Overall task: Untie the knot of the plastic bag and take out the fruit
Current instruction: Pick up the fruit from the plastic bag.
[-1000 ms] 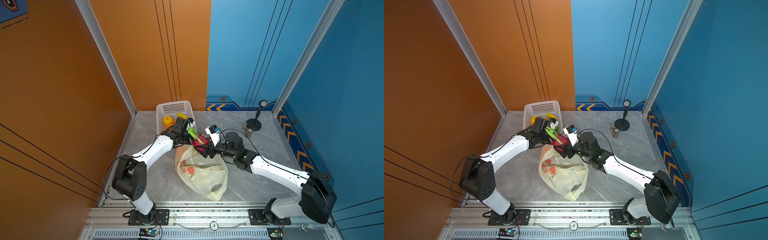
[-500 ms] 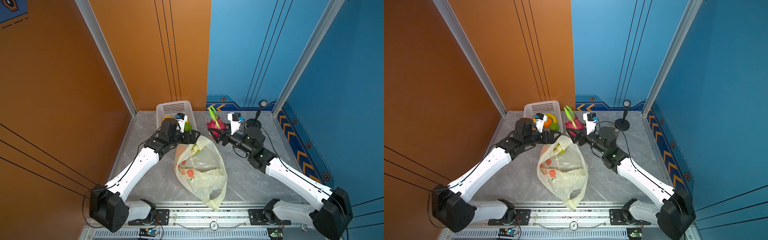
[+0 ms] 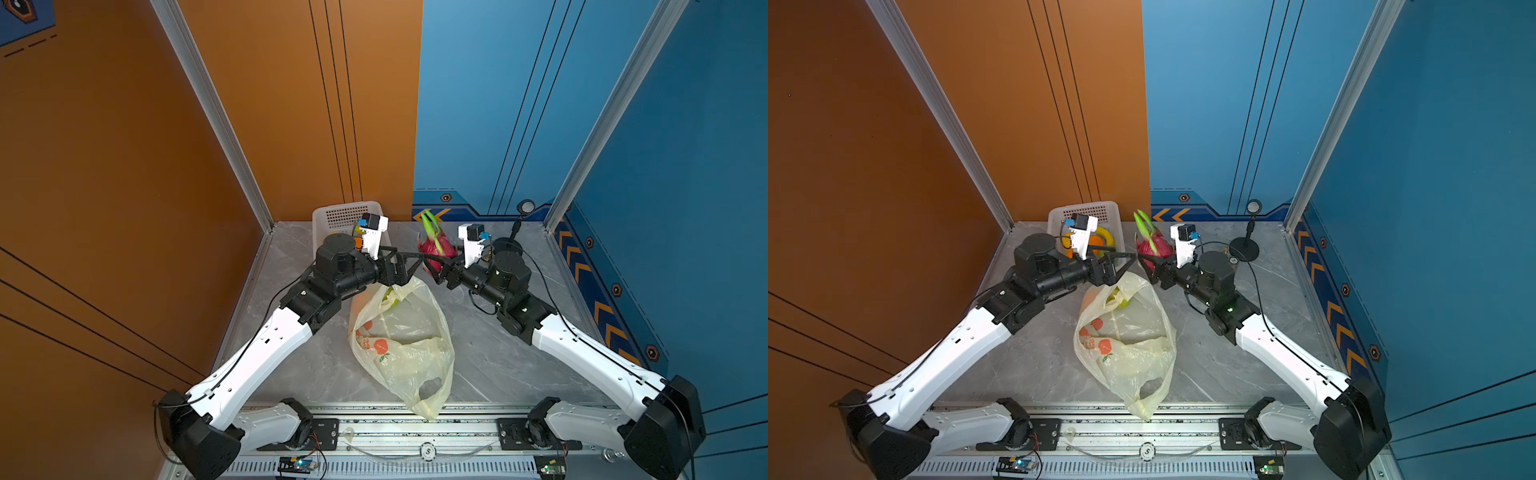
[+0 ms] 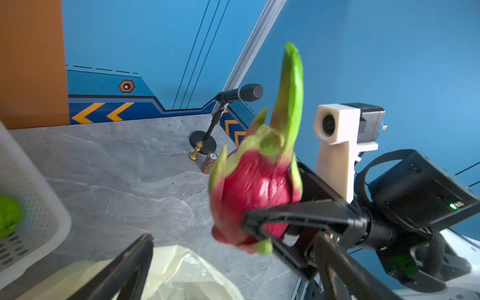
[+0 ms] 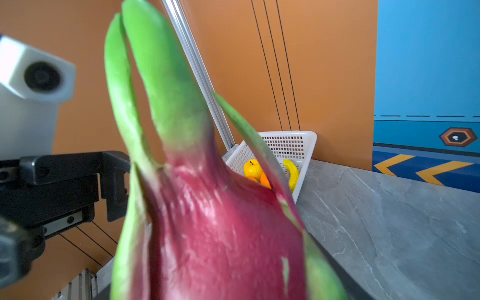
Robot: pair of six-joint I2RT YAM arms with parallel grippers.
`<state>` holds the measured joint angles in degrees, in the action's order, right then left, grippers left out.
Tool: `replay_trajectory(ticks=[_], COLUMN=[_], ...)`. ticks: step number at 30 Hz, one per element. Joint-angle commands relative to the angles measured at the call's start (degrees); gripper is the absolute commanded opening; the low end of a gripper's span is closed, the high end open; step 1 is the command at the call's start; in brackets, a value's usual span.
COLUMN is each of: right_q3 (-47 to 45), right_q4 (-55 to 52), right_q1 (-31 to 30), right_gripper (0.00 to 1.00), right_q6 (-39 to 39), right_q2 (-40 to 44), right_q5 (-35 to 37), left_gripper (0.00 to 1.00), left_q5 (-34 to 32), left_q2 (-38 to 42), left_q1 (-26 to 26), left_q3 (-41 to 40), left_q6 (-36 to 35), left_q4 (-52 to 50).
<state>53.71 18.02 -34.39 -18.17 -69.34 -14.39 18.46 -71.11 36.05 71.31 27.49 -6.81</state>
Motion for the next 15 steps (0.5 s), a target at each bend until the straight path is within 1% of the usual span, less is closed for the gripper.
replay_trajectory(ticks=[1, 5, 7, 11, 12, 14, 15], right_q3=[0.18, -0.08, -1.0, -2.71, -2.81, -2.57, -2.53], right_q4=[3.42, 5.2, 6.73, 9.51, 9.83, 9.96, 10.03], right_q1=[-0.58, -1.0, -1.46, -3.03, -3.3, -3.57, -3.73], right_gripper=[0.48, 0.48, 0.48, 0.47, 0.47, 0.47, 0.47], right_q6=[4.44, 7.9, 9.71, 14.24, 14.89, 14.92, 14.92], right_q2=[-0.07, -0.14, 0.16, 0.62, 0.61, 0.44, 0.35], right_q5=[-1.5, -4.61, -5.64, -6.81, -6.49, -5.17, -4.78], left_gripper=[0.97, 0.97, 0.97, 0.97, 1.0, 0.95, 0.9], left_q5=[0.7, -2.15, -2.65, -0.59, 0.19, 0.89, 1.16], left_q2=[-3.27, -6.92, -7.91, -9.64, -10.05, -10.3, -10.29], left_q1=[1.76, 2.55, 2.95, 3.93, 4.02, 4.19, 4.2], left_q3=[3.35, 6.71, 7.71, 8.79, 8.81, 8.72, 8.58], left_q6=[1.07, 3.99, 4.96, 5.5, 5.59, 5.97, 6.08], left_q4=[-3.56, -8.38, -9.05, -9.03, -9.06, -9.38, -9.47])
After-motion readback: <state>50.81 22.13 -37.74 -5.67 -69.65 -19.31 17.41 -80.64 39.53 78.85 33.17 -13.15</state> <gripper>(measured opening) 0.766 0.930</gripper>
